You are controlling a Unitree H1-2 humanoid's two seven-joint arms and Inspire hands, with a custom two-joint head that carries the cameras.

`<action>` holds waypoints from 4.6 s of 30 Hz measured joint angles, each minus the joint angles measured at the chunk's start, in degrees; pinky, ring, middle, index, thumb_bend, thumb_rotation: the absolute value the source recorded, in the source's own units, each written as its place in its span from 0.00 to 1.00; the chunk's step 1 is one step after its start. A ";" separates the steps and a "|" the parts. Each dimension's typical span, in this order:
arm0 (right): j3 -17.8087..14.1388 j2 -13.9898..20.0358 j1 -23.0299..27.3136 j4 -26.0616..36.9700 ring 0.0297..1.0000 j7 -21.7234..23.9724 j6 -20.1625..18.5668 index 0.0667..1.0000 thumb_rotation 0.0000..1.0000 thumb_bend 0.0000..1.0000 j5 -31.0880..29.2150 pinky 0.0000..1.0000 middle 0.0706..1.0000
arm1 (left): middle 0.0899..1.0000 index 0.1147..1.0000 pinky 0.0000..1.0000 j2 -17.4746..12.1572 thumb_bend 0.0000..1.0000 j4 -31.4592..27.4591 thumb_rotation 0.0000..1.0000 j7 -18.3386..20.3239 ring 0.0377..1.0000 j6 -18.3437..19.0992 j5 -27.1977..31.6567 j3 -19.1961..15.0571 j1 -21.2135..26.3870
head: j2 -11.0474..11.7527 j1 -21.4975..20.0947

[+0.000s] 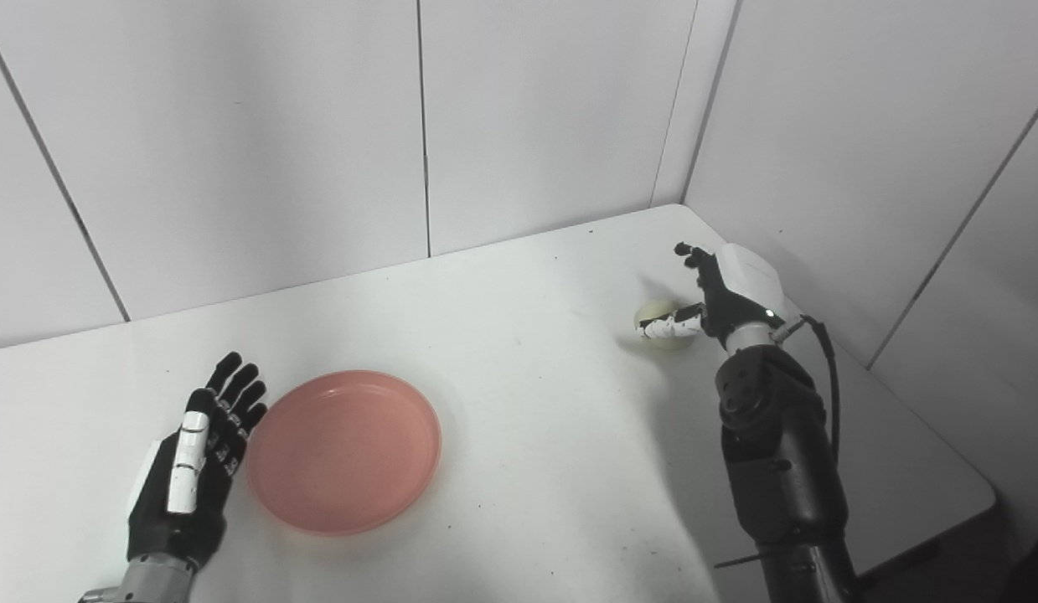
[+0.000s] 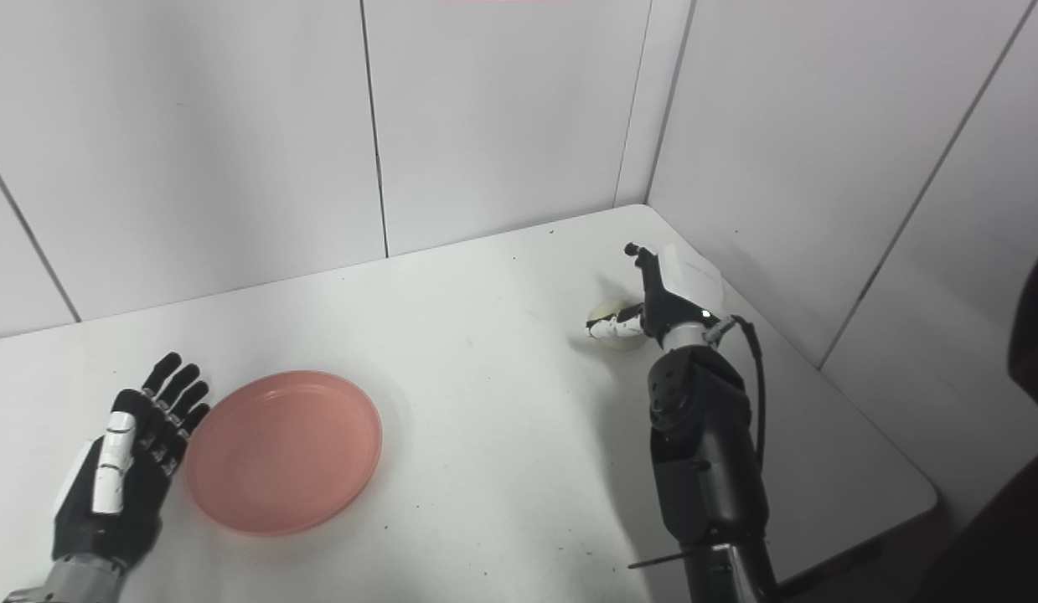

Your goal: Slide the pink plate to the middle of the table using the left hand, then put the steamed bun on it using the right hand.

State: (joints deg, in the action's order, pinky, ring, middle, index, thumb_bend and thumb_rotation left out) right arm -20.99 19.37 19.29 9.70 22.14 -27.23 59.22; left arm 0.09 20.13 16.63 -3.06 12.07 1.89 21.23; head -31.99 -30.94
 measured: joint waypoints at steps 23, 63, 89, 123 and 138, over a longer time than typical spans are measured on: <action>3.94 2.49 -0.75 -7.75 0.79 -3.00 0.00 0.78 0.25 0.89 0.91 0.68 0.80 | 0.93 0.90 0.96 -0.10 0.65 -0.72 0.88 0.00 0.94 0.28 0.01 0.00 -0.30 | -0.44 -0.09; 11.32 6.86 -2.25 -15.40 0.32 -24.56 0.56 0.50 0.00 0.52 -21.85 0.27 0.37 | 0.93 0.91 0.94 0.78 0.56 -3.00 0.87 -0.89 0.93 1.19 -1.15 0.83 -1.90 | -1.32 4.83; 21.73 3.26 -5.89 3.43 0.37 -18.42 12.55 0.49 0.00 0.52 -34.05 0.33 0.41 | 0.91 0.90 0.94 7.24 0.55 3.61 0.87 -6.51 0.92 -4.75 -7.70 3.45 1.12 | -2.20 31.02; 34.51 -3.13 -5.74 -10.12 0.38 -24.46 29.68 0.51 0.00 0.51 -22.92 0.30 0.39 | 0.91 0.89 0.93 8.37 0.62 4.20 0.88 -7.39 0.91 -6.90 -10.04 5.15 1.26 | -3.95 36.22; 36.58 -3.58 -5.96 -7.04 0.87 -25.09 31.49 0.83 0.32 0.54 -19.26 0.81 0.88 | 0.91 0.89 0.93 8.01 0.57 2.40 0.87 -5.87 0.92 -4.85 -8.02 4.92 0.23 | -4.22 32.09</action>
State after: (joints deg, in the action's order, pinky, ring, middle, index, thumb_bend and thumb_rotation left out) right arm 15.59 15.79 13.33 2.66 -2.94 4.26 39.96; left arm 8.10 22.52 10.76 -7.91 4.05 6.81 21.46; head -36.21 1.15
